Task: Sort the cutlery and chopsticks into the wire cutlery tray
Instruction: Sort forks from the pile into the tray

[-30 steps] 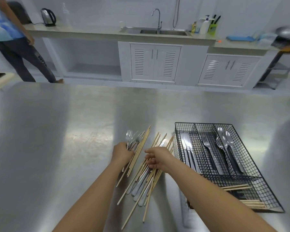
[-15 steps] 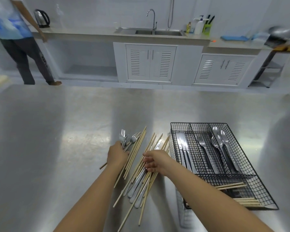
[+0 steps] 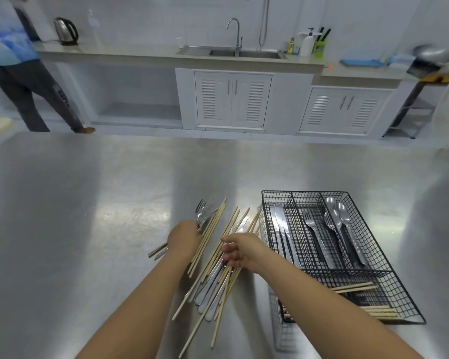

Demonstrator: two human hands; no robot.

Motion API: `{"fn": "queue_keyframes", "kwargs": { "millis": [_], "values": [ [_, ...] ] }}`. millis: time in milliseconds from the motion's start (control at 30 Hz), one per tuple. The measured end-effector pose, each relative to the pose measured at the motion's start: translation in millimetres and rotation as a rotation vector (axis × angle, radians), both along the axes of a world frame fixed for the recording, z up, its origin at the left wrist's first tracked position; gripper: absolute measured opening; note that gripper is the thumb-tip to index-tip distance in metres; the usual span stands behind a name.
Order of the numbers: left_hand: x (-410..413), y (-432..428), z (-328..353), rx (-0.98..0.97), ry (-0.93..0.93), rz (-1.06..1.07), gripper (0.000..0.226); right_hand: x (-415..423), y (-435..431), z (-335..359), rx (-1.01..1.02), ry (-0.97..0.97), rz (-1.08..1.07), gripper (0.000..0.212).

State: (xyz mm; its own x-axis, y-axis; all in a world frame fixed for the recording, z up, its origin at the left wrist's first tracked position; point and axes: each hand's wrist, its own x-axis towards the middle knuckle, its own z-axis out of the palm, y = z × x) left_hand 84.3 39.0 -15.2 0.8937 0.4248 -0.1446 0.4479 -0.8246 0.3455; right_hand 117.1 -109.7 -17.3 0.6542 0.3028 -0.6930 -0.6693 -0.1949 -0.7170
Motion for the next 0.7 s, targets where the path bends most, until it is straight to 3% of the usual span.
{"fn": "queue_keyframes", "kwargs": {
  "millis": [133, 200, 300, 400, 467, 600, 700],
  "values": [
    [3.3, 0.7, 4.4, -0.147, -0.091, 0.056, 0.025, 1.1, -3.3, 0.1, 0.008, 0.004, -0.011, 0.025],
    [5.8, 3.7, 8.8, -0.353, -0.123, 0.119, 0.032, 1.1, -5.7, 0.9, 0.043, 0.012, -0.026, 0.024],
    [5.6, 3.7, 20.3, -0.692, -0.126, 0.178, 0.022, 0.8, -10.0, 2.0, 0.141, 0.001, -0.04, 0.021],
    [1.0, -3.8, 28.8, -0.939, -0.077, 0.082, 0.021, 1.3, -10.9, 6.8, 0.306, -0.032, -0.023, 0.034],
    [-0.9, -14.3, 31.4, -1.038, -0.061, 0.008, 0.023, 3.6, -10.8, 12.0, 0.391, -0.054, -0.032, 0.045],
    [0.7, -37.4, 31.6, -1.24, -0.045, -0.003, 0.03, 10.5, -22.6, 21.4, 0.402, -0.115, -0.103, 0.035],
    [5.0, -54.7, 29.1, -1.196, -0.022, -0.038, 0.023, 9.6, -35.7, 26.0, 0.358, -0.136, -0.185, 0.03]
  ]
}}
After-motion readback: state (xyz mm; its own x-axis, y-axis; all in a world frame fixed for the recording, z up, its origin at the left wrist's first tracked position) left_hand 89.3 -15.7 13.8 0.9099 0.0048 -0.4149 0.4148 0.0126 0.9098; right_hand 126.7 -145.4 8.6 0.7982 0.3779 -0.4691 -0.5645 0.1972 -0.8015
